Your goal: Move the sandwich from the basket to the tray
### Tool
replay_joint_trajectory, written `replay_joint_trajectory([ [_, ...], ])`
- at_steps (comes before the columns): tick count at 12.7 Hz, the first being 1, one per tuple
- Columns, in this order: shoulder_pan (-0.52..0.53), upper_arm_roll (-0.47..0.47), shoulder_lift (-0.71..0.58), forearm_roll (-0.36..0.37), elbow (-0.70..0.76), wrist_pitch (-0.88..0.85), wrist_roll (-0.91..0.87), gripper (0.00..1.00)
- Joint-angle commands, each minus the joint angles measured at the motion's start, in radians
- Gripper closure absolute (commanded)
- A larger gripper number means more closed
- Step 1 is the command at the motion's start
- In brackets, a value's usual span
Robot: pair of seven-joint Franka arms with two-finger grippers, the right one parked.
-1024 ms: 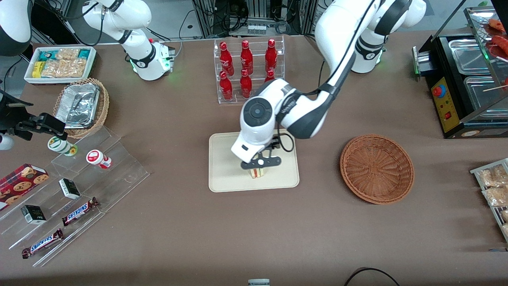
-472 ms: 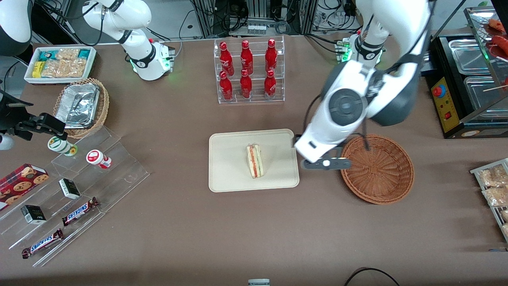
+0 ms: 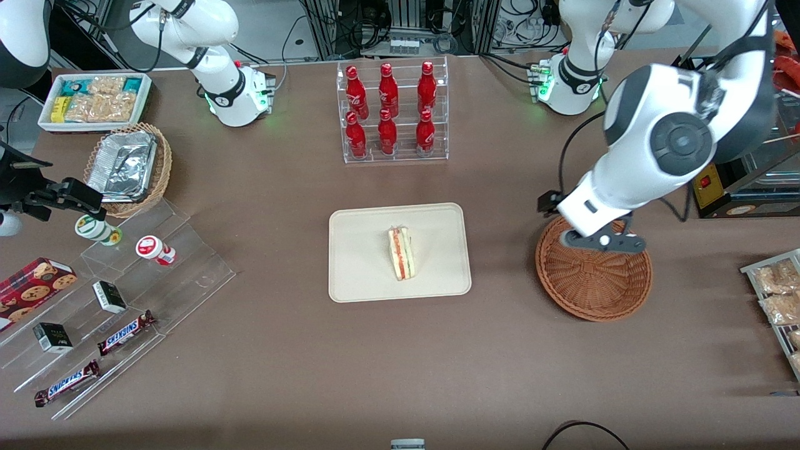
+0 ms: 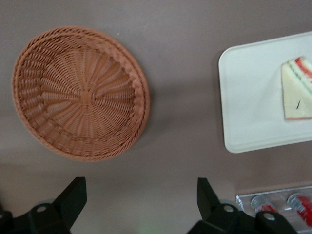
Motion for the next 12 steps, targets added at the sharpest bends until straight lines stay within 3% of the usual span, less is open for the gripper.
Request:
replay_joint_trajectory([
  [1, 0.062, -0.011, -0.112, 0.012, -0.097, -0.033, 0.084, 0.0],
  [7, 0.249, -0.044, -0.25, 0.015, -0.125, -0.175, 0.232, 0.0],
  [12, 0.281, -0.035, -0.257, 0.015, -0.024, -0.274, 0.253, 0.0],
])
